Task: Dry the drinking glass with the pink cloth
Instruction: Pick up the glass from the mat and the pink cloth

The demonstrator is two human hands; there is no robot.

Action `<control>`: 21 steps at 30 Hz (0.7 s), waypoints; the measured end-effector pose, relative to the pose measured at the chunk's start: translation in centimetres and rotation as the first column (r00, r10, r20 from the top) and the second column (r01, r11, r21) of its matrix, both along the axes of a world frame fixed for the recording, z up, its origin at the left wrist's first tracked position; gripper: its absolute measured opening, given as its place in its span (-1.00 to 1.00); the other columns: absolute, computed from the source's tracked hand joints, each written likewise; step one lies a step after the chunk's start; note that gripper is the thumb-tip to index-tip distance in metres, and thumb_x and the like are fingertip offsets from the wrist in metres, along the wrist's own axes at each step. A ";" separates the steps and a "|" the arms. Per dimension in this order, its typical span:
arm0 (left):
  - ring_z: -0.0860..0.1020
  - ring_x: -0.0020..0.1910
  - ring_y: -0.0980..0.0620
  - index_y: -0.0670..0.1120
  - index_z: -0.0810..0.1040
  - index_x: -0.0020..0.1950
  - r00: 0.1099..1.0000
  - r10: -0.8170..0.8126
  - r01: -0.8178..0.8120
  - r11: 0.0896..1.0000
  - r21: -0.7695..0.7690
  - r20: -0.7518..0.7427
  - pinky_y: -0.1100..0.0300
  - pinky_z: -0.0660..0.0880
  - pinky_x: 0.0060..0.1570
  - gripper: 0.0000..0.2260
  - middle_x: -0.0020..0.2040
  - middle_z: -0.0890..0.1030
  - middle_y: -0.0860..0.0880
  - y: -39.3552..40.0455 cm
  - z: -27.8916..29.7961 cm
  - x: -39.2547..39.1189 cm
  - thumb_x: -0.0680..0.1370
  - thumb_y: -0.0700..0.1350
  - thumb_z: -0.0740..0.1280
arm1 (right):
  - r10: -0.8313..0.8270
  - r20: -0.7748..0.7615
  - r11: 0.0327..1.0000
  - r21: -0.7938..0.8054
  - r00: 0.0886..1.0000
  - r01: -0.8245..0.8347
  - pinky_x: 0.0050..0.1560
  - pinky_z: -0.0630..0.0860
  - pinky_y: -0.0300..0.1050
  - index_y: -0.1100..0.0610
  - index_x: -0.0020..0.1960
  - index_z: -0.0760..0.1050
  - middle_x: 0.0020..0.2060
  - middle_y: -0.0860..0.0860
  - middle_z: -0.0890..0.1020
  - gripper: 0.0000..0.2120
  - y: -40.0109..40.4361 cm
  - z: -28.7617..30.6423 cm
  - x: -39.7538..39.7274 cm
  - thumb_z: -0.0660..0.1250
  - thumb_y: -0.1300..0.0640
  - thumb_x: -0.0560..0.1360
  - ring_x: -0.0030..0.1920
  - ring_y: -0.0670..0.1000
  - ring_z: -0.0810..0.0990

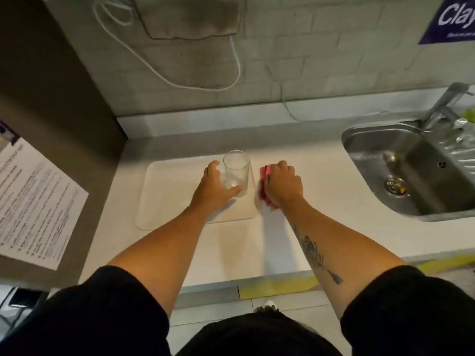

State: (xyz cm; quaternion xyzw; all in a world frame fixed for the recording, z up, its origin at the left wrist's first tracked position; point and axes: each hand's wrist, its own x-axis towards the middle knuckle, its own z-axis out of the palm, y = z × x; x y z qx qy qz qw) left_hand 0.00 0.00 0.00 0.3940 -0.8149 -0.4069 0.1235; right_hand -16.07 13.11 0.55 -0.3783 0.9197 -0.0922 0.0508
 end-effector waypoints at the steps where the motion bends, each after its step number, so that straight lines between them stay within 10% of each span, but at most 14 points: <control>1: 0.52 0.41 -0.15 0.13 0.19 0.58 0.996 0.049 -0.045 0.997 0.058 -0.071 -0.17 0.58 0.33 0.00 0.48 0.44 -0.08 0.2 -0.9 -0.5 0.29 0.27 0.66 | 0.007 0.005 0.999 0.041 1.000 -0.007 0.31 0.60 0.19 0.19 0.49 0.43 0.41 0.19 0.53 -0.62 0.2 -0.6 -0.5 0.25 0.02 0.75 0.36 0.25 0.58; 10: 0.60 0.19 -0.10 0.11 0.34 0.39 0.951 0.268 -0.272 0.962 -0.005 -0.158 -0.08 0.67 0.12 -0.16 0.27 0.58 -0.03 1.9 -4.0 -3.0 0.25 0.33 0.64 | 0.031 0.020 0.991 0.126 0.999 -0.033 0.33 0.54 0.18 0.14 0.60 0.32 0.50 0.18 0.47 -0.44 0.5 -4.9 -2.0 0.16 -0.20 0.75 0.43 0.25 0.50; 16: 0.63 0.15 -0.13 0.08 0.37 0.29 0.940 0.283 -0.296 0.954 -0.043 -0.191 -0.09 0.66 0.08 -0.27 0.20 0.61 -0.01 1.7 -4.0 -4.6 0.28 0.30 0.61 | 0.044 0.008 0.996 0.079 0.999 -0.044 0.28 0.59 0.10 0.07 0.50 0.45 0.40 0.07 0.58 -0.63 -0.6 -5.9 -3.6 0.28 0.04 0.72 0.34 0.19 0.55; 21: 0.63 0.16 -0.12 0.10 0.39 0.31 0.937 0.269 -0.268 0.963 0.035 -0.223 -0.10 0.64 0.15 -0.31 0.20 0.63 -0.03 0.9 -3.7 -4.7 0.30 0.23 0.60 | -0.035 0.601 0.911 -0.309 0.799 0.273 -0.20 0.66 -0.41 0.18 0.35 0.60 -0.05 0.00 0.73 -0.74 -0.9 -3.0 -4.7 0.19 0.17 0.80 -0.16 -0.02 0.73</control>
